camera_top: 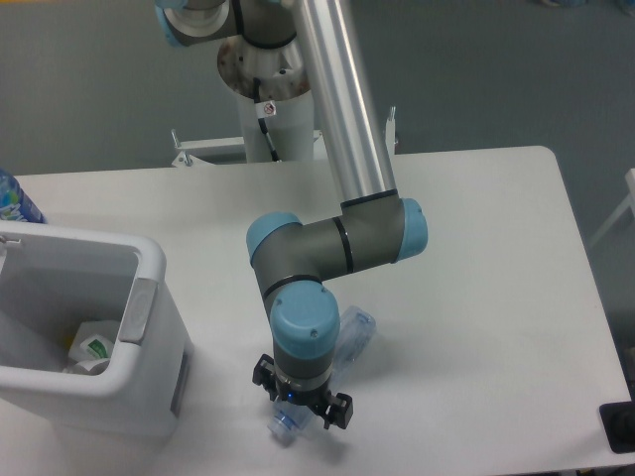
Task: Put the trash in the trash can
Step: 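Close the gripper on the bottle's cap end and lift it upright, then carry the bottle over the white bin and lower it inside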
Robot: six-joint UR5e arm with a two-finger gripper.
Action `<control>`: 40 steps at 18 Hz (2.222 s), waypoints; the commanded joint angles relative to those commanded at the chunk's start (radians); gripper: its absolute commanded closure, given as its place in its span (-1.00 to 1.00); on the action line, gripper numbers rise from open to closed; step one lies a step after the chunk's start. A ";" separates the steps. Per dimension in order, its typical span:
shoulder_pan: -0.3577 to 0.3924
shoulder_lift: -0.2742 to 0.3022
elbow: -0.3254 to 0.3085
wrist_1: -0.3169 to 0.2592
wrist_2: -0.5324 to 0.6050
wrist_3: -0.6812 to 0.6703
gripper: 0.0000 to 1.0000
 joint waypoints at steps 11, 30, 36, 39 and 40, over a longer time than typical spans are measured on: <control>0.000 0.018 0.008 -0.009 -0.014 -0.002 0.46; 0.150 0.313 0.149 0.043 -0.644 -0.176 0.50; 0.132 0.383 0.160 0.049 -0.909 -0.317 0.50; 0.088 0.405 0.163 0.051 -0.920 -0.331 0.51; 0.074 0.413 0.163 0.052 -0.920 -0.331 0.51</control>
